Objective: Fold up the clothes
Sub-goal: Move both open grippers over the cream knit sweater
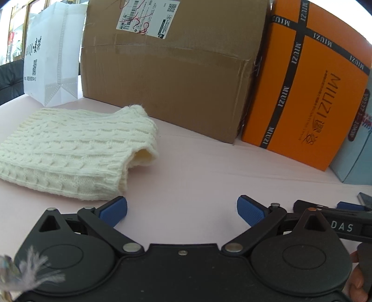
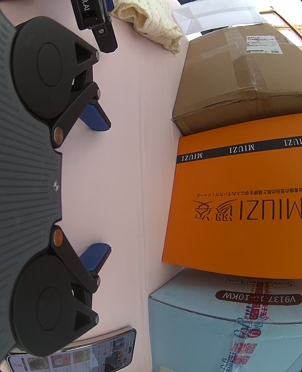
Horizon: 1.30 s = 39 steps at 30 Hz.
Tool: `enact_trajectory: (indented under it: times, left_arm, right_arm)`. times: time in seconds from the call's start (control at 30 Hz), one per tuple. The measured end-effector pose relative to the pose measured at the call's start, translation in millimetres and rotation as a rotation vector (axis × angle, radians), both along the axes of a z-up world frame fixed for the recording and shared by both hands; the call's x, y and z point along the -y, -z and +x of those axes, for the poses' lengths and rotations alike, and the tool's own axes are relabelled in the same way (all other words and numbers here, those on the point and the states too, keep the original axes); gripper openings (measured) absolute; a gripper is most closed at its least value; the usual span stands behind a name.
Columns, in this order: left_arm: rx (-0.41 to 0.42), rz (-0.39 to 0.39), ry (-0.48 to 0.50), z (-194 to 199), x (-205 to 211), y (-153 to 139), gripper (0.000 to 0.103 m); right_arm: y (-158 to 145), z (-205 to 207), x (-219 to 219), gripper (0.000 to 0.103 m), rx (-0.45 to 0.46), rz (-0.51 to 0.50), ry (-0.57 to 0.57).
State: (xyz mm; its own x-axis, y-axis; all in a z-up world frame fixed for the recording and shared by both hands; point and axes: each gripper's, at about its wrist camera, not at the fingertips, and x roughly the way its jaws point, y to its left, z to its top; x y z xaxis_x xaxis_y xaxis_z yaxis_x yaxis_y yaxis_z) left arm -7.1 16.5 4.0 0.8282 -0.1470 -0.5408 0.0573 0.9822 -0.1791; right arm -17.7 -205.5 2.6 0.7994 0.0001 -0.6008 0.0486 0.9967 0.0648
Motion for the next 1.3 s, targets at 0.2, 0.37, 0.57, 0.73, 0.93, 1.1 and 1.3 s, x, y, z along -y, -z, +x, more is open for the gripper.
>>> enact_trajectory:
  times: [0.2, 0.37, 0.57, 0.73, 0.93, 1.1, 1.3]
  left_arm:
    - [0.175, -0.065, -0.012, -23, -10, -14, 0.103]
    - [0.343, -0.081, -0.143, -41, -43, -33, 0.103]
    - [0.345, -0.108, -0.385, -46, -119, -44, 0.103]
    - [0.259, -0.195, -0.527, -45, -186, -35, 0.103]
    - [0.153, -0.331, -0.586, -42, -236, -11, 0.103]
    - [0.095, -0.43, -0.603, -29, -257, 5, 0.103]
    - [0.125, -0.482, -0.568, -14, -258, 11, 0.103]
  right_arm:
    - [-8, -12, 8, 0.103, 0.089, 0.164, 0.009]
    - [-24, -25, -14, 0.103, 0.231, 0.104, -0.117]
    - [-23, -14, -39, 0.103, 0.233, 0.203, -0.287]
    - [-19, -7, -63, 0.103, 0.215, 0.3, -0.422]
    - [-16, 10, -90, 0.103, 0.158, 0.407, -0.471]
    - [-10, 33, -101, 0.103, 0.104, 0.506, -0.447]
    - [-4, 62, -134, 0.103, 0.081, 0.524, -0.48]
